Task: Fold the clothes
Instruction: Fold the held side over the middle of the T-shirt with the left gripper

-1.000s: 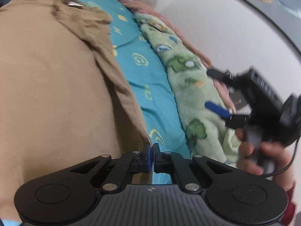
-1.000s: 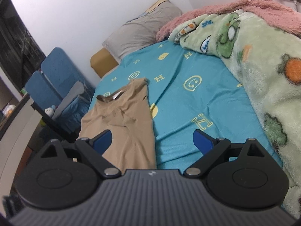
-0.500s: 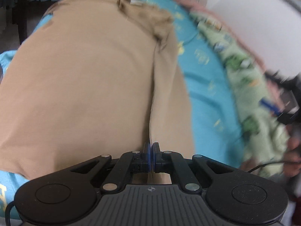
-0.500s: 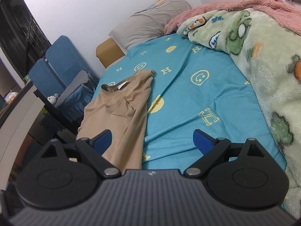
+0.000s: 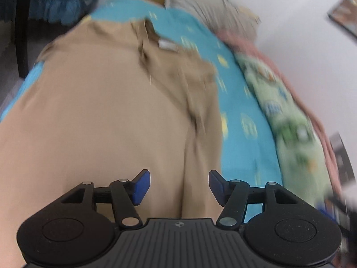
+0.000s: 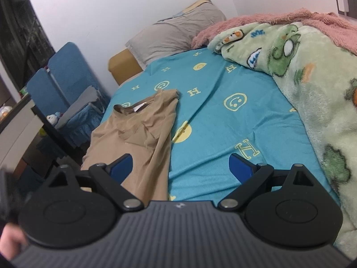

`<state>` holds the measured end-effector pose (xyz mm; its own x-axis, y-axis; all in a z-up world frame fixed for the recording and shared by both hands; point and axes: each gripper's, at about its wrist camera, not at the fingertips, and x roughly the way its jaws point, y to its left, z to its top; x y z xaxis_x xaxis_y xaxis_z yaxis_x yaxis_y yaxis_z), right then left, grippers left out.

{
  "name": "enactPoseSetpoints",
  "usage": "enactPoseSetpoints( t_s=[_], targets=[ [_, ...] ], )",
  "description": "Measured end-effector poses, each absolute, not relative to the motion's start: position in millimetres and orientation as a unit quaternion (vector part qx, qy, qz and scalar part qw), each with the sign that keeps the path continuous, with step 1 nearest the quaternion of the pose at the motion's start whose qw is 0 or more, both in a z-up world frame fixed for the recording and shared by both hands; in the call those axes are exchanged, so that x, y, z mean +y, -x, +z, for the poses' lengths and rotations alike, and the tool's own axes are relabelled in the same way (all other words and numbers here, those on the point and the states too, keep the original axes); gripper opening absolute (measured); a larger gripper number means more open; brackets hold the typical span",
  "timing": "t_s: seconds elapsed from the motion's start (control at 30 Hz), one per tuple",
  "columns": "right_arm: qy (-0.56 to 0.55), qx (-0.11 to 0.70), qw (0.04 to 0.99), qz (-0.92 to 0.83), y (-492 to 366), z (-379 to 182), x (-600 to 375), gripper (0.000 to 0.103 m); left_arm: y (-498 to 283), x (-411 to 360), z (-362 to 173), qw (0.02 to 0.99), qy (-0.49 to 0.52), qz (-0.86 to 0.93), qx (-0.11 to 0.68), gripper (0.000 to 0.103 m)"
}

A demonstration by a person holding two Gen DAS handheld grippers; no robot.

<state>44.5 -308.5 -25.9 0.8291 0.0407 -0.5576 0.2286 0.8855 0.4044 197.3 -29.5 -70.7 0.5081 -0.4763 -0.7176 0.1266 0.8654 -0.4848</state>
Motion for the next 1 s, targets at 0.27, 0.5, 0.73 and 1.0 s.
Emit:
enactPoseSetpoints(
  t_s=[0.27, 0.5, 0.73, 1.0],
  targets=[
    [-0.219, 0.311, 0.921, -0.087, -86, -52, -306, 0.095, -325, -102, -98, 0.888, 0.177, -0.124, 0.407, 0.061],
    [-0.220, 0.337, 0.912, -0.081, -106, -73, -304, 0.095, -348, -137, -126, 0.907, 0.087, -0.130, 0.391, 0.003],
    [-0.235, 0.336, 0.909, -0.080, -105, -74, -306, 0.095, -322, -69, -101, 0.910, 0.136, -0.125, 0.370, 0.003],
    [-0.229, 0.330, 0.914, -0.065, -94, -66, -295, 0.095, -313, -16, -116, 0.886, 0.139, -0.130, 0.423, 0.048]
  ],
)
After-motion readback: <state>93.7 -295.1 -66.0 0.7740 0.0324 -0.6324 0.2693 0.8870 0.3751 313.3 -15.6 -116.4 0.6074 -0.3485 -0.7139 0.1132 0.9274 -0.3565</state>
